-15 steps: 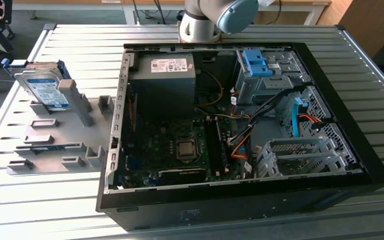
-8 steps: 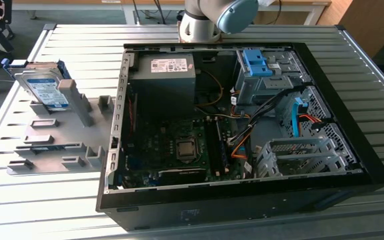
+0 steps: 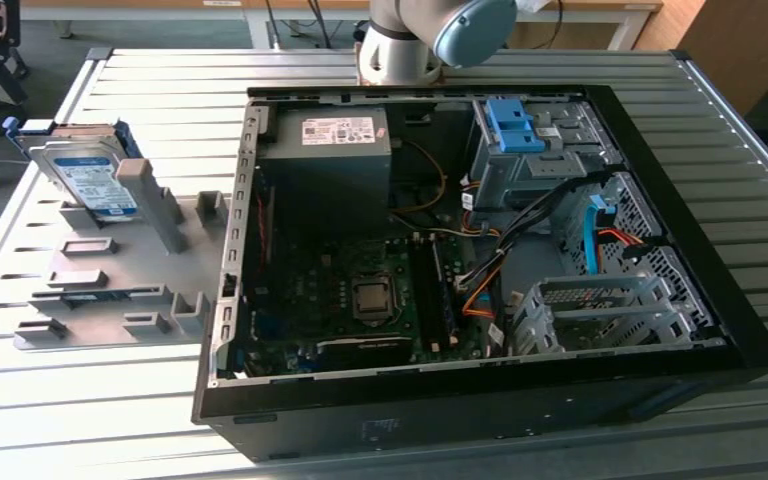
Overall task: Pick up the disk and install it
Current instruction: 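Pick up the disk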
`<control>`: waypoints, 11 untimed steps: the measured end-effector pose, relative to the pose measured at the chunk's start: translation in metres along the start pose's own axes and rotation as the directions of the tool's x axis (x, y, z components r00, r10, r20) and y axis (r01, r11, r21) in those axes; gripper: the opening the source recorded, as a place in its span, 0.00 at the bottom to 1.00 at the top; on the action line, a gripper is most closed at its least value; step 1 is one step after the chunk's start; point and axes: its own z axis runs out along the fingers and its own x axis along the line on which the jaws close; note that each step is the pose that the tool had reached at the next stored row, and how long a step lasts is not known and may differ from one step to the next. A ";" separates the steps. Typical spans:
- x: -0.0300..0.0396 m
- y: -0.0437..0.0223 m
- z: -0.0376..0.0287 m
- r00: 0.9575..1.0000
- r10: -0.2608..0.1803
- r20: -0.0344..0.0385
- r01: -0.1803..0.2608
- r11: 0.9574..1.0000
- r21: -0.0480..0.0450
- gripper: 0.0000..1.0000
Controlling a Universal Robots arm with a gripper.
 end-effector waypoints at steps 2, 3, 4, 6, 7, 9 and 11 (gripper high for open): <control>0.0000 0.0000 0.0000 0.999 -0.036 0.000 0.036 0.999 -0.001 0.11; 0.0000 0.0000 0.0001 0.999 -0.054 0.000 0.054 0.999 -0.001 0.11; 0.0000 0.0000 0.0001 0.997 -0.072 0.000 0.072 0.997 -0.002 0.11; 0.0000 0.0000 0.0001 0.994 -0.109 0.000 0.109 0.994 -0.003 0.11; 0.0000 0.0000 0.0001 0.992 -0.127 0.000 0.127 0.992 -0.003 0.11; 0.0000 0.0000 0.0002 0.987 -0.163 0.000 0.163 0.987 -0.004 0.11; 0.0000 0.0000 0.0003 0.980 -0.198 0.000 0.198 0.980 -0.005 0.11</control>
